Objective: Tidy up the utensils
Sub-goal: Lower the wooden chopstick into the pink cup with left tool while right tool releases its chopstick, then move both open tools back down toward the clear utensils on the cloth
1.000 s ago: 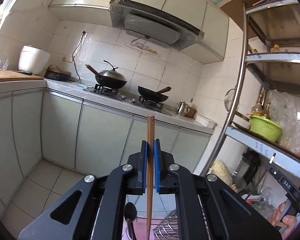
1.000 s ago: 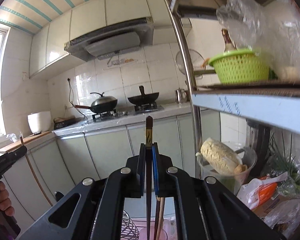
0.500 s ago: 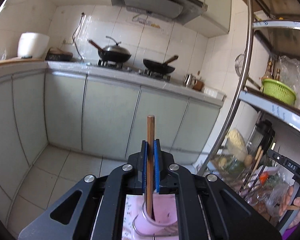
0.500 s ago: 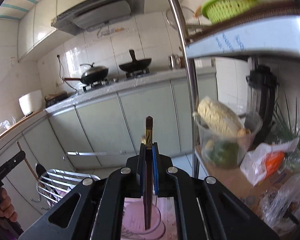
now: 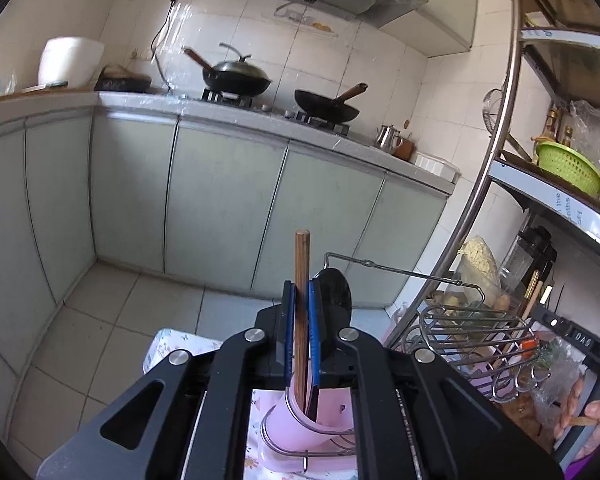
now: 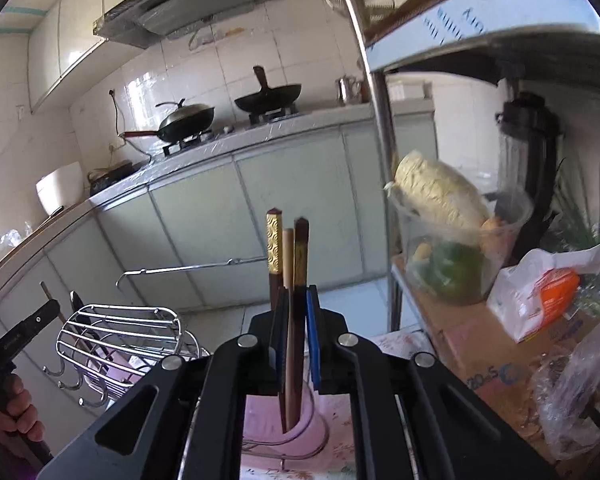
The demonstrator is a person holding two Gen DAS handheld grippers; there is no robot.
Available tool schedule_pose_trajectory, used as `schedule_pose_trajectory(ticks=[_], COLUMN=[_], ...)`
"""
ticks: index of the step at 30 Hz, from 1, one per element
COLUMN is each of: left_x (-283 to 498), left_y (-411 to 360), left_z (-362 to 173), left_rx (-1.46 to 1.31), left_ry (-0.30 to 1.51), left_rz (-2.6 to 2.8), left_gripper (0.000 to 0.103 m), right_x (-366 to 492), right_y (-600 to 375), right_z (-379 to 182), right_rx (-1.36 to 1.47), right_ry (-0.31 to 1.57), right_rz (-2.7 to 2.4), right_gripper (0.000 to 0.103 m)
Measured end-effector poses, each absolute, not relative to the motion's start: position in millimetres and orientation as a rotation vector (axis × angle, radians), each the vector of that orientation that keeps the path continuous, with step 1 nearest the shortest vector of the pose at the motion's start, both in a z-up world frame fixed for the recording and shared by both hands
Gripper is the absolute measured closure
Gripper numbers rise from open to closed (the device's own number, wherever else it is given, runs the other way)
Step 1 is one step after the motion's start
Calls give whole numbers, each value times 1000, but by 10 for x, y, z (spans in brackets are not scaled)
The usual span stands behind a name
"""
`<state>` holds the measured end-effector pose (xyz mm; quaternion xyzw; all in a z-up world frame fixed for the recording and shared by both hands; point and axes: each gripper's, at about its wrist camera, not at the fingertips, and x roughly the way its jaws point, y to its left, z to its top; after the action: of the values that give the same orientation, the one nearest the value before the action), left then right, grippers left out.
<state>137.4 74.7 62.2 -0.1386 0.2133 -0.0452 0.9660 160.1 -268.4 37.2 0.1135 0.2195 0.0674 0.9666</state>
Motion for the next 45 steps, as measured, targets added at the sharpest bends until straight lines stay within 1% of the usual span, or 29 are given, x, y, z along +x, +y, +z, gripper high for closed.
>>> schedule_pose_trajectory(ticks=[1,2,3,4,5,6,7,14,18,23,28,32,37,39,42,45], left_x=[1383,1383,1374,1354,1333,1319,1304,1123,928,661,443,313,237,210,129,63], left_y=[760,773,783,797,806,811,816,847,833,792,713,639,598,571,568,560], left_z=[630,639,646,659,672,687,703,730,657,565,448,309,79,-14,-112,-210], left_rx=[-286,-292,-298,-301,-301,-300,-298,-322,-326,-340,-321,-300,-307,-290,-280,-276], left_ry=[437,437,431,422,413,408,404,401,417,432,461,492,591,652,699,741], left_rz=[-85,-78,-77,-76,-76,-77,-80,-86,-89,-112,-127,-142,-146,-150,-161,-181], left_gripper=[89,79,74,68,65,65,64,63,63,63,63,63,63,63,63,63], right_x=[1617,1634,1639,1637,1628,1617,1596,1276,1010,848,690,499,355,327,308,318], right_y=[-2681,-2676,-2675,-2679,-2682,-2685,-2685,-2742,-2753,-2565,-2310,-2175,-2055,-2047,-2091,-2163], right_z=[371,369,369,370,373,381,390,505,405,131,-145,-337,-443,-477,-576,-690], right_rx=[229,229,230,232,234,237,238,228,251,190,94,83,54,76,139,198], right_ry=[453,465,470,471,473,473,469,412,391,481,532,567,617,642,690,748], right_rz=[140,146,147,149,152,156,160,135,123,107,68,91,143,167,195,216], right_gripper=[90,88,88,84,74,70,68,67,67,67,73,74,74,74,74,80])
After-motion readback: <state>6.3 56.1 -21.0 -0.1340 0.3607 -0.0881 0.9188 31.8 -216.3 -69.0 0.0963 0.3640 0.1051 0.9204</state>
